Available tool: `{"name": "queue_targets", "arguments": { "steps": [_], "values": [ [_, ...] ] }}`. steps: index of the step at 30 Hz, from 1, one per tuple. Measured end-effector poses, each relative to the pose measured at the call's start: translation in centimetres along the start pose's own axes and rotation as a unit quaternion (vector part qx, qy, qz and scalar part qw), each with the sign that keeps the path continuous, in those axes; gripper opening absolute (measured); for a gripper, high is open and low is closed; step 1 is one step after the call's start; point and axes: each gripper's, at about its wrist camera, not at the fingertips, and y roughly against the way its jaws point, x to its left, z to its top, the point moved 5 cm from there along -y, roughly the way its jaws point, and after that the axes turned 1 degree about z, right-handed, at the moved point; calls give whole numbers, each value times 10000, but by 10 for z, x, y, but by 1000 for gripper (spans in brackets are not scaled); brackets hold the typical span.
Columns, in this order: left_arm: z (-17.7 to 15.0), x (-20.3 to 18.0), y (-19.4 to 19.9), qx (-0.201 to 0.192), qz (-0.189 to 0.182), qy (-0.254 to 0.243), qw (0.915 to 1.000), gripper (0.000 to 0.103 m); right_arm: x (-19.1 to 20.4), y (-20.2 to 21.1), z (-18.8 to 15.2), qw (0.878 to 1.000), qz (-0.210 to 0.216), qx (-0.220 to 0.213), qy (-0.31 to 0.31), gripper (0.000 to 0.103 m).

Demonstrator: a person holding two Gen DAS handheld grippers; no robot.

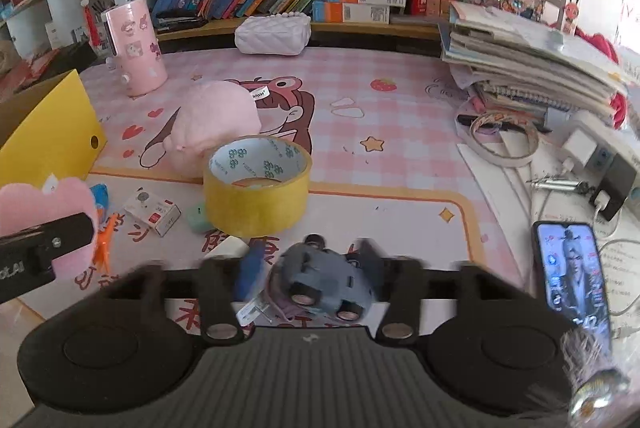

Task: Organize objects
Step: 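Close left tool on pink chick while right tool grasps grey toy car, lift both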

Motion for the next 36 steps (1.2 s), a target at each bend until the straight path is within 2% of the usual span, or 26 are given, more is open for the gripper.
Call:
{"name": "queue_targets", "arguments": {
  "steps": [4,8,16,19,28,30,36],
  "values": [
    [-3,7,-1,80,25,81,9999,58,-1,-7,-2,9998,-46,177,-80,81],
    [-4,12,2,84,96,134,9998,58,-17,-24,-6,9955,-53,574,-752,79],
    [-6,14,3,145,240,137,9995,58,-28,-38,-1,9886,203,541,-1389,78],
    [-5,16,6,121,303,153,9993,58,-28,-43,3,9897,124,487,-1338,78],
    [-8,27,16,105,409,300,9987,58,-20,-60,11,9946,-12,513,-899,67],
    [-9,31,19,107,428,343,9984,58,-17,-60,10,9958,-26,481,-778,64],
    [-8,47,32,-76,441,508,9977,58,-6,-47,14,9973,-187,269,-650,63]
  ]
}}
